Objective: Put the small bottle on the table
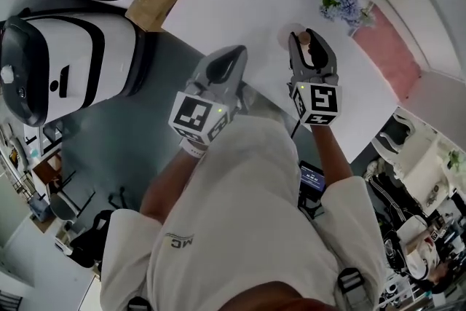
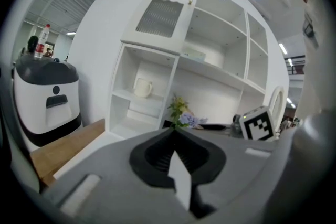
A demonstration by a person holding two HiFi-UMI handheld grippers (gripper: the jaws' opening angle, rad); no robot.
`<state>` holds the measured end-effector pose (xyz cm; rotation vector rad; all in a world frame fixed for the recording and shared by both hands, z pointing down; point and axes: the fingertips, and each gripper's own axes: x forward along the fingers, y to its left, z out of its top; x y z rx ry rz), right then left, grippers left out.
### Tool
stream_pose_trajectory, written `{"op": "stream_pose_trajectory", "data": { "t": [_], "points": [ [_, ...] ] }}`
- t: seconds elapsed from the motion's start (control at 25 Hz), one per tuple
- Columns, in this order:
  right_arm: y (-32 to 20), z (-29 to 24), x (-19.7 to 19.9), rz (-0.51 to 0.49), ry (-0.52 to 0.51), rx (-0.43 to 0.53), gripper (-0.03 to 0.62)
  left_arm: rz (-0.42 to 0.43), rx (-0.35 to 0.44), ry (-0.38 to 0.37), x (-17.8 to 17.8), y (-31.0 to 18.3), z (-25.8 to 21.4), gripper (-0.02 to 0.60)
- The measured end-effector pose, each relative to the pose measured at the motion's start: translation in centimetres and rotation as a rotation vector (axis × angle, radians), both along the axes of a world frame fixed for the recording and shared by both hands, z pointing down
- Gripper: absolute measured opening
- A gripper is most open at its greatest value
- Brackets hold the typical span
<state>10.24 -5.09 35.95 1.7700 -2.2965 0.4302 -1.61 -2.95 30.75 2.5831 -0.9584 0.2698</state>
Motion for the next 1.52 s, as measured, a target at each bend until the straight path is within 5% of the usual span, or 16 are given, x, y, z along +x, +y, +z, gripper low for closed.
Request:
{"op": "stream_pose_trajectory", "data": {
  "t": [0.76,1.52],
  "points": [
    [-9.6,10.9,0.5,0.018,0.031,-0.077,0.141,-0.101,-0.087,-0.047,-0.6,-4.3,9.7,0.000],
    [-16.2,17.8,-2.0,-0.027,0.074,-0.095,0.141,-0.096,-0.137,-0.060,0.1,-5.0,14.2,0.000]
  ]
}}
